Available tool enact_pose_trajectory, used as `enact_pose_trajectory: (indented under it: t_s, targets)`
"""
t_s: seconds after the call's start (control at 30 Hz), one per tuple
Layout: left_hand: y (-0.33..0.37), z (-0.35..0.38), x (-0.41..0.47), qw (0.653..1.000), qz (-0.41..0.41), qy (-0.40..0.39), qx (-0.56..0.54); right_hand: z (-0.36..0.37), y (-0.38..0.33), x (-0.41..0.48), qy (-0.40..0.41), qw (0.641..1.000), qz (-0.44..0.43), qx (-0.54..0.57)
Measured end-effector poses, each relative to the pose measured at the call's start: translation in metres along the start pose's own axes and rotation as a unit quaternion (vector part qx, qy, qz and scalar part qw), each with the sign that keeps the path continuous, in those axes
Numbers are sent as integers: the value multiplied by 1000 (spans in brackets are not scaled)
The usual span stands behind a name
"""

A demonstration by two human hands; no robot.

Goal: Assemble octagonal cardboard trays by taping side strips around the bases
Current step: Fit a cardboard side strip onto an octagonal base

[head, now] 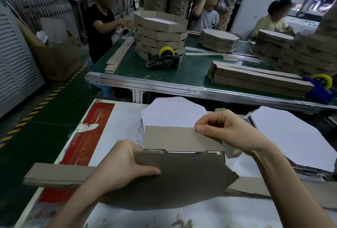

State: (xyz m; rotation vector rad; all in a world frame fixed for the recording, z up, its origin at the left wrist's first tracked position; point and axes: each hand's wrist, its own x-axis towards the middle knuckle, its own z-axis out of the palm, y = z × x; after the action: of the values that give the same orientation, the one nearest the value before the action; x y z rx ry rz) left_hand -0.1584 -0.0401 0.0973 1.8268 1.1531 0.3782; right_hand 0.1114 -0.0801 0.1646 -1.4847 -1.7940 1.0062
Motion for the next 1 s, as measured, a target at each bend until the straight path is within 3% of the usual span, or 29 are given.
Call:
enact_pose_trajectory:
  t_s: [0.27,0.5,1.0]
  targets:
    - [0,0,0,1000,2,-10,-26,4,-3,6,-18,1000,6,-18]
    - [-1,1,-3,998,-3,38,-56,13,-6,12,-23,999,8,-38]
    - [-3,0,-3,999,34,7,-19,3,-9,6,-19,999,18,-28]
